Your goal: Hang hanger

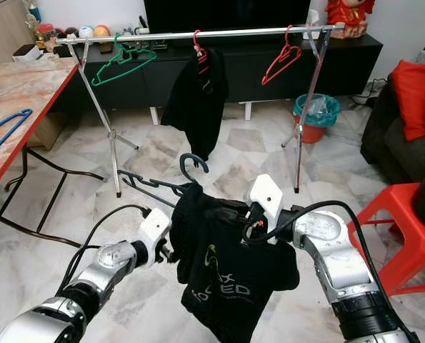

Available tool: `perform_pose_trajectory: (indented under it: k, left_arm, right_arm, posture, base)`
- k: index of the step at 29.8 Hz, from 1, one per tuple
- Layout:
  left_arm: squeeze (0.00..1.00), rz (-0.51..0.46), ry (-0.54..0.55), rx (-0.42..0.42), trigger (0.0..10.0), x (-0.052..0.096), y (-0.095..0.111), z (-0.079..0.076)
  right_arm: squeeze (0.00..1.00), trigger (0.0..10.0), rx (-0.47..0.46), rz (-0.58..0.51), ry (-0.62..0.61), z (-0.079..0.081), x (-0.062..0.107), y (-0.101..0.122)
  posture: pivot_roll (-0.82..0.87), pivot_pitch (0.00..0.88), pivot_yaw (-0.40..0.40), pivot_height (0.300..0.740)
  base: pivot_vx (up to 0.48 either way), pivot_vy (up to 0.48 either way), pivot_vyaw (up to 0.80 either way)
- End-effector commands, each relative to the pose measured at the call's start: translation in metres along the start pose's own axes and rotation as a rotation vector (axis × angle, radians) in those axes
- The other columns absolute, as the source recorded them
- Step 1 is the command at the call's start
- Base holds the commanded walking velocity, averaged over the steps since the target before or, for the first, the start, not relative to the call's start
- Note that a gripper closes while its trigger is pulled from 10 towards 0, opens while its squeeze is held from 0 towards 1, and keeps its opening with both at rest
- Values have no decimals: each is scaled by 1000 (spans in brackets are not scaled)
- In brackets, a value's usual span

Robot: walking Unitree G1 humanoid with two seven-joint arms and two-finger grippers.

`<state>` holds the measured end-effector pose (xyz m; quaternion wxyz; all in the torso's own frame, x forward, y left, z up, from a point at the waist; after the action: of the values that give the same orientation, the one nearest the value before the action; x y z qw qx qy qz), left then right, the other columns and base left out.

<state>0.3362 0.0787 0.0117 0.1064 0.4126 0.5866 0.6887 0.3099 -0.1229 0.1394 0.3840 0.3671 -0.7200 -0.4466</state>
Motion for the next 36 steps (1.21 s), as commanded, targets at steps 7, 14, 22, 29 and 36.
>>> perform_pose_trajectory:
  k: [7,14,22,29,36]
  left_arm:
    - [0,63,26,-80,10000,2,-16,0]
    - [0,-4,194,37,10000,1,-8,14]
    - [0,-15,242,67,196,3,-9,19]
    - [0,-9,186,70,0,2,-13,11]
    - [0,-14,148,76,0,1,-12,7]
  right_arm:
    - [0,10000,47,-61,40,3,-2,21]
    - [0,10000,53,-69,51,5,-1,26]
    - [0,10000,48,-70,62,8,-1,26]
    - [0,10000,46,-64,55,6,-1,24]
    - [0,10000,38,-57,49,6,-1,21]
  posture:
    - [-53,0,43,740]
    - [-60,0,42,740]
    - [-58,0,42,740]
    - [-55,0,43,740]
    - [-52,2,45,740]
  base:
    - [0,0,0]
    - [0,0,0]
    - [0,0,0]
    - [0,0,0]
    - [0,0,0]
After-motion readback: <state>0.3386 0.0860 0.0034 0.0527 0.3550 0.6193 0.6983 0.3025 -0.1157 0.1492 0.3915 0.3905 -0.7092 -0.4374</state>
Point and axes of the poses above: a point about 5 cm out from each wrist's last joint towards the gripper, its own x axis pointing back from the gripper into the wrist, its own y axis along the axis of the wrist's last joint, z = x × y, the point moved 4 cm from there along -x, pointing out of the wrist towards the gripper, and after that the axes turned 11 degrees about x, right-handed, at the moved point
